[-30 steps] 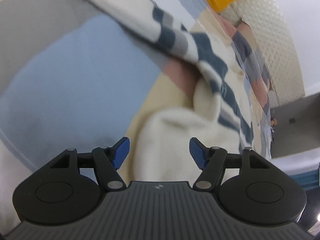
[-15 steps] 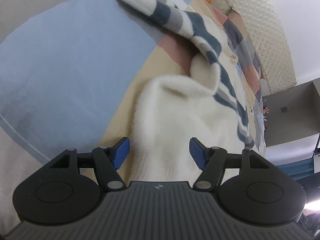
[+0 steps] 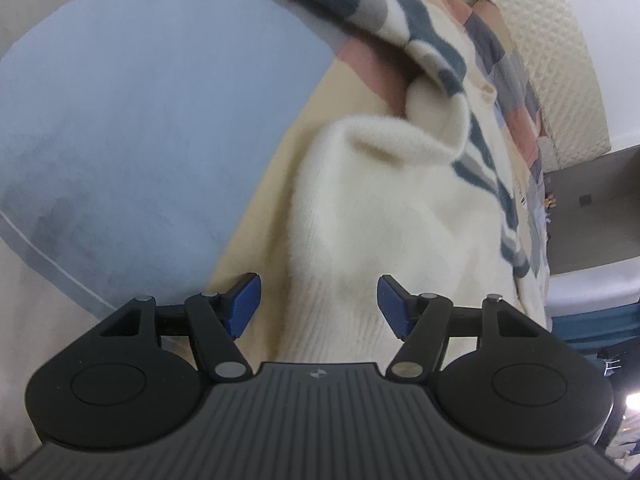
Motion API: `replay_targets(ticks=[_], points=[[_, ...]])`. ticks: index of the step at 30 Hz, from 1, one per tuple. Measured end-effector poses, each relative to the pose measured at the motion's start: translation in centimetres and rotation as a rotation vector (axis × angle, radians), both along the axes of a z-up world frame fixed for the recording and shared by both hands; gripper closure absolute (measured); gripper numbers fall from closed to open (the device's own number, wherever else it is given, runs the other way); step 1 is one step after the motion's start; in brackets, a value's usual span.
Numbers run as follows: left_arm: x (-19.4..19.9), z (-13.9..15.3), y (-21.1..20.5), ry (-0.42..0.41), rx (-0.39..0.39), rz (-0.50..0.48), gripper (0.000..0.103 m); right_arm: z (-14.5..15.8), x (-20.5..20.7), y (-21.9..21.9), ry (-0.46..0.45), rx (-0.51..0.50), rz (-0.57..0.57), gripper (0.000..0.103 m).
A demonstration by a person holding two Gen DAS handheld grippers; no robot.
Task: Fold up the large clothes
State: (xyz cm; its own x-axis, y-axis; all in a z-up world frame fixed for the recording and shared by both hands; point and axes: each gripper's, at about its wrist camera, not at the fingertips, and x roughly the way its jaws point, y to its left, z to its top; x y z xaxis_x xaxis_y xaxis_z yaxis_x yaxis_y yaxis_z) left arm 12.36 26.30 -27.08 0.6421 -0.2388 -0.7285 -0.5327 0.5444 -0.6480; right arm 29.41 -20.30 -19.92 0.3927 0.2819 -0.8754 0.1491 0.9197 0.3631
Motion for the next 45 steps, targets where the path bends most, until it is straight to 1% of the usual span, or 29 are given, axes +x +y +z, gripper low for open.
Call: replay_targets(ticks=[2,4,6,7,8,9,10,11,12,13,14,15,17,19,23,25,26,28,29,31,32,35,37,40,44,45], points=[[0.2,-0.1,-0.3,0.005,0.011,-0.008,0.033,-1.2,0.1,0.2,0.058,-0.011,-0.016,0.059],[0.6,-0.1,-0.8,0.016,0.032,-0.031,0.033,-1.5,0.0,0.0,0.074,-0.010,-0.041,0.059],[1.1,0.0,-1.3,0.029,0.057,-0.060,0.034,-1.6,-0.2,0.0,0.081,-0.016,-0.061,0.047],[1.3,-0.1,-1.4,0.035,0.064,-0.065,0.043,-1.7,-0.3,0.1,0.089,-0.022,-0.061,0.039],[1.5,-0.1,-1.5,0.048,0.071,-0.067,0.049,-1.9,-0.4,0.3,0.107,-0.014,-0.045,0.034],[1.7,-0.2,-1.6,0.058,0.076,-0.071,0.061,-2.1,-0.4,0.5,0.119,0.011,-0.028,0.035],[1.8,-0.3,-1.7,0.059,0.069,-0.078,0.068,-2.4,-0.7,0.7,0.119,0.049,-0.015,0.035],[1.8,-0.4,-1.7,0.059,0.069,-0.081,0.070,-2.5,-1.0,0.9,0.121,0.065,-0.005,0.039],[1.9,-0.2,-1.8,0.063,0.082,-0.081,0.078,-2.6,-1.4,1.3,0.120,0.059,0.012,0.043],[1.9,0.0,-2.0,0.059,0.098,-0.080,0.088,-2.7,-1.6,1.6,0.115,0.055,0.026,0.058],[1.8,0.3,-2.1,0.044,0.100,-0.082,0.091,-2.6,-1.9,1.8,0.110,0.066,0.043,0.075],[1.6,0.5,-2.0,0.032,0.097,-0.078,0.093,-2.4,-2.1,1.8,0.101,0.089,0.058,0.084],[0.9,1.5,-1.7,-0.007,0.085,-0.057,0.094,-1.4,-2.4,1.6,0.071,0.090,0.074,0.087],[0.1,2.7,-1.3,-0.050,0.056,-0.036,0.094,0.5,-2.9,1.1,0.029,0.104,0.108,0.088],[-1.5,5.5,-1.1,-0.122,0.002,-0.045,0.095,4.8,-3.2,-1.1,-0.054,0.133,0.159,0.089],[-1.8,6.7,-1.7,-0.112,0.009,-0.088,0.095,7.1,-3.5,-1.7,-0.104,0.121,0.192,0.089],[-2.0,7.0,-2.1,-0.101,0.007,-0.102,0.095,8.0,-3.5,-2.0,-0.123,0.097,0.219,0.089],[-2.5,7.5,-3.1,-0.073,0.008,-0.142,0.095,9.3,-4.0,-1.8,-0.150,0.013,0.295,0.090],[-2.7,7.6,-3.8,-0.050,0.022,-0.167,0.095,9.6,-4.3,-1.7,-0.152,-0.020,0.326,0.090],[-2.9,7.2,-5.0,0.006,0.029,-0.198,0.095,9.9,-4.6,-1.6,-0.147,-0.090,0.383,0.090],[-2.9,6.8,-5.5,0.025,0.030,-0.207,0.095,9.6,-4.8,-1.5,-0.138,-0.127,0.407,0.090],[-2.4,5.8,-6.6,0.083,0.048,-0.221,0.095,8.3,-4.6,-1.3,-0.077,-0.181,0.430,0.089],[-1.8,5.3,-6.8,0.106,0.073,-0.231,0.095,7.7,-5.1,-1.5,-0.049,-0.204,0.443,0.089],[-1.0,4.9,-6.6,0.122,0.073,-0.237,0.095,6.8,-5.2,-1.6,-0.030,-0.197,0.441,0.089],[-0.2,5.3,-6.6,0.121,0.086,-0.273,0.093,6.9,-4.8,-2.6,-0.034,-0.133,0.393,0.088],[-0.1,5.6,-6.7,0.118,0.097,-0.281,0.090,7.0,-5.2,-2.5,-0.037,-0.127,0.388,0.088]])
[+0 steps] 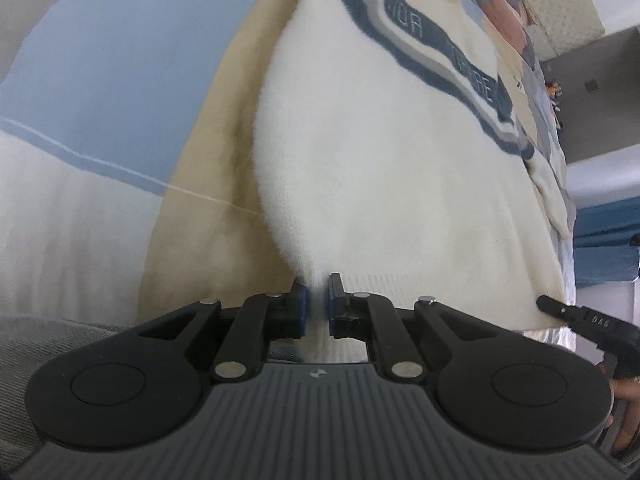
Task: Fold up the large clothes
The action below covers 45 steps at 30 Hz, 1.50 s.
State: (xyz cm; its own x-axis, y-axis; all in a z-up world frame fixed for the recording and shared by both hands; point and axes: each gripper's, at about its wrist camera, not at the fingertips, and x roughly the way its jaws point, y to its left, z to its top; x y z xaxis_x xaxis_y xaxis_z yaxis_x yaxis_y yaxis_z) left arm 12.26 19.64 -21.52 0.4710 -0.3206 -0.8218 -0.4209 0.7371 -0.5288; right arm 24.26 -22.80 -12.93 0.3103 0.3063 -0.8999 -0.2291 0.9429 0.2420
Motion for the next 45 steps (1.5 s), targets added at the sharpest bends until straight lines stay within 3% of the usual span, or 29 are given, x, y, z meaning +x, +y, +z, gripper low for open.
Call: replay_targets(ticks=[6,11,14,16,18,25,30,34,38,40,45], points=[[0.3,1.2,-0.9,0.015,0.040,-0.021,0.064,0.7,-0.8,0.3,-0.044,0.010,0.009,0.081],[-0.1,2.8,-0.3,-0.010,0.051,-0.016,0.048,2.3,-1.1,0.6,-0.134,0.014,0.039,0.043],[-0.2,4.1,1.3,-0.044,0.035,0.024,0.041,3.5,-1.2,1.1,-0.195,0.036,0.053,0.043],[-0.4,4.9,3.1,-0.056,0.011,0.106,0.036,4.0,-1.2,1.9,-0.233,0.050,0.063,0.043],[-0.4,5.3,5.7,-0.063,-0.059,0.182,0.035,4.2,-1.2,2.9,-0.254,0.083,0.063,0.043],[-0.7,5.3,15.3,-0.112,-0.129,0.442,0.032,1.4,-0.5,10.1,-0.283,0.182,0.104,0.043],[-1.5,2.7,22.8,-0.128,-0.161,0.639,0.030,-2.9,1.3,15.2,-0.372,0.157,0.149,0.043],[-2.0,-0.3,28.2,-0.165,-0.187,0.784,0.030,-5.9,3.0,17.1,-0.331,0.135,0.165,0.043],[-2.0,-3.9,32.7,-0.232,-0.250,0.928,0.030,-6.5,3.8,17.6,-0.317,0.147,0.165,0.043],[-1.5,-5.3,34.8,-0.293,-0.277,0.952,0.030,-6.7,4.2,17.7,-0.308,0.160,0.154,0.043],[1.0,-6.8,38.4,-0.374,-0.252,1.014,0.031,-7.5,5.3,18.8,-0.263,0.180,0.144,0.041]])
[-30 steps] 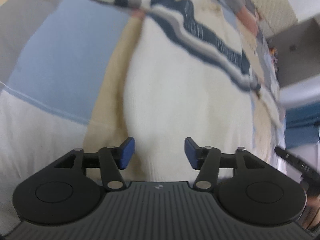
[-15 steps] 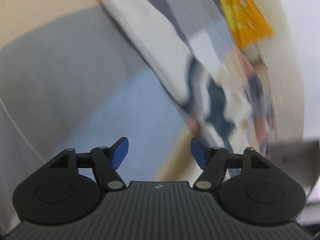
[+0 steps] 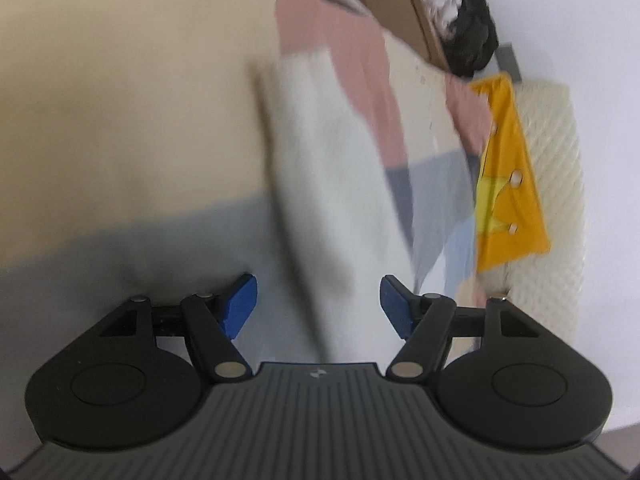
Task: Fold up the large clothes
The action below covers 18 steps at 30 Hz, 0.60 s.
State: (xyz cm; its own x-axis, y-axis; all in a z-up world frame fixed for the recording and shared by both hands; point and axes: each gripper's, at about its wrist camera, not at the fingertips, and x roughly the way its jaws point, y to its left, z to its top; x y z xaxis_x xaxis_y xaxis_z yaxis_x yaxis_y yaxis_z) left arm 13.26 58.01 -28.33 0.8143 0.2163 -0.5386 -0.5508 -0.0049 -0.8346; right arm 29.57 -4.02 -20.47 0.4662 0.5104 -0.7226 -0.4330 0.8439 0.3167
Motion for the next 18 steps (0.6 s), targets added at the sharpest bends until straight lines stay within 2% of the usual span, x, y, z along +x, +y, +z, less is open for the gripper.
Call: replay_targets(ticks=[3,5,7,8,9,13,18], points=[[1.8,0.5,1.9,0.035,0.101,0.023,0.032,0.1,0.2,0.8,0.004,0.001,0.006,0.041],[3.2,0.6,2.6,0.080,0.159,0.000,0.037,0.2,0.3,1.3,0.020,0.024,0.008,0.041],[4.4,0.6,3.3,0.115,0.178,0.001,0.060,0.3,0.3,1.9,0.037,0.040,0.015,0.041],[4.9,0.4,3.8,0.122,0.183,0.005,0.067,0.4,0.1,2.3,0.031,0.035,0.021,0.041],[5.3,0.3,4.3,0.133,0.187,0.003,0.083,0.5,-0.1,2.7,0.017,0.021,0.033,0.041],[7.6,1.5,6.6,0.189,0.274,-0.036,0.089,0.4,-0.5,3.9,-0.010,-0.033,0.066,0.041],[9.5,6.8,10.0,0.261,0.412,0.035,0.090,0.6,-0.8,4.1,-0.035,-0.056,0.076,0.042]])
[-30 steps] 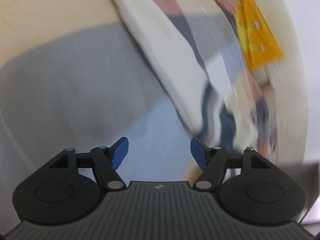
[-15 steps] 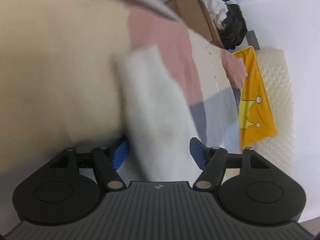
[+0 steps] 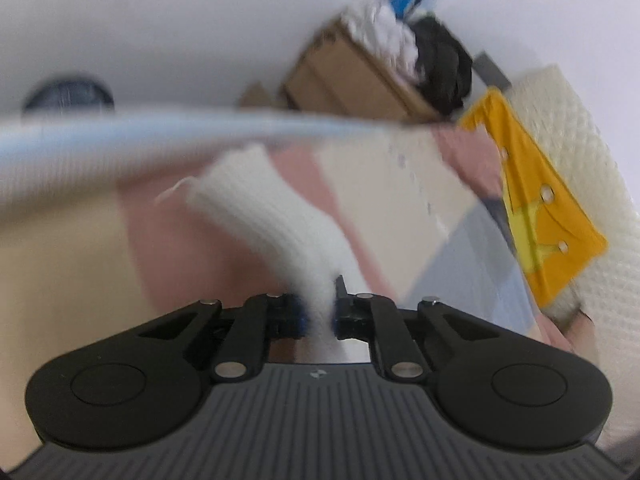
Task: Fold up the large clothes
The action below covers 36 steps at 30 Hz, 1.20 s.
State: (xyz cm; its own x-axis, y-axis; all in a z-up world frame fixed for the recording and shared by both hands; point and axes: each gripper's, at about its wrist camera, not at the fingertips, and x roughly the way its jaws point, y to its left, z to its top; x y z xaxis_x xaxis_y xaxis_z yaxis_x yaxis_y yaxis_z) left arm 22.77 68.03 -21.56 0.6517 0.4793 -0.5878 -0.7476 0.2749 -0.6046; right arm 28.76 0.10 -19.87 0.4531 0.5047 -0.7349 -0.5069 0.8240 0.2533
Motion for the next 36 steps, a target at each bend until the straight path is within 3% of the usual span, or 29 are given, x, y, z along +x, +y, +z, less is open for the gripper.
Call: replay_targets(ticks=[4,8,11,14,16,19,24,28,32,36], points=[[2.7,1.9,2.1,0.092,0.083,0.005,0.090,-0.1,0.0,-0.3,-0.005,-0.006,0.004,0.043],[5.1,0.2,1.9,0.174,0.104,0.001,0.090,-0.3,0.4,-0.5,0.000,-0.012,0.007,0.043],[4.8,-2.0,1.7,0.193,0.061,0.004,0.088,-0.5,0.5,-0.4,0.003,-0.019,0.011,0.043],[3.9,-3.2,1.2,0.205,0.041,-0.004,0.074,-0.6,0.5,-0.4,0.008,-0.015,0.015,0.041],[3.4,-3.1,0.7,0.204,0.036,-0.030,0.056,-0.6,0.4,-0.4,0.002,-0.012,0.025,0.042],[2.3,-2.0,-0.6,0.195,0.014,-0.058,0.048,-0.4,0.2,-0.9,0.010,0.018,0.043,0.041],[0.1,1.0,-5.3,0.177,-0.026,-0.156,0.045,0.5,-0.6,-1.2,0.005,0.075,0.094,0.041],[-1.1,3.2,-10.3,0.277,-0.008,-0.261,0.045,1.1,-1.5,-1.2,0.025,0.133,0.180,0.041],[-3.6,4.7,-15.8,0.273,-0.027,-0.340,0.045,0.9,-3.4,-0.5,0.028,0.098,0.327,0.042],[-5.4,4.8,-22.2,0.304,-0.100,-0.391,0.045,1.1,-4.9,-0.7,0.048,0.105,0.399,0.042]])
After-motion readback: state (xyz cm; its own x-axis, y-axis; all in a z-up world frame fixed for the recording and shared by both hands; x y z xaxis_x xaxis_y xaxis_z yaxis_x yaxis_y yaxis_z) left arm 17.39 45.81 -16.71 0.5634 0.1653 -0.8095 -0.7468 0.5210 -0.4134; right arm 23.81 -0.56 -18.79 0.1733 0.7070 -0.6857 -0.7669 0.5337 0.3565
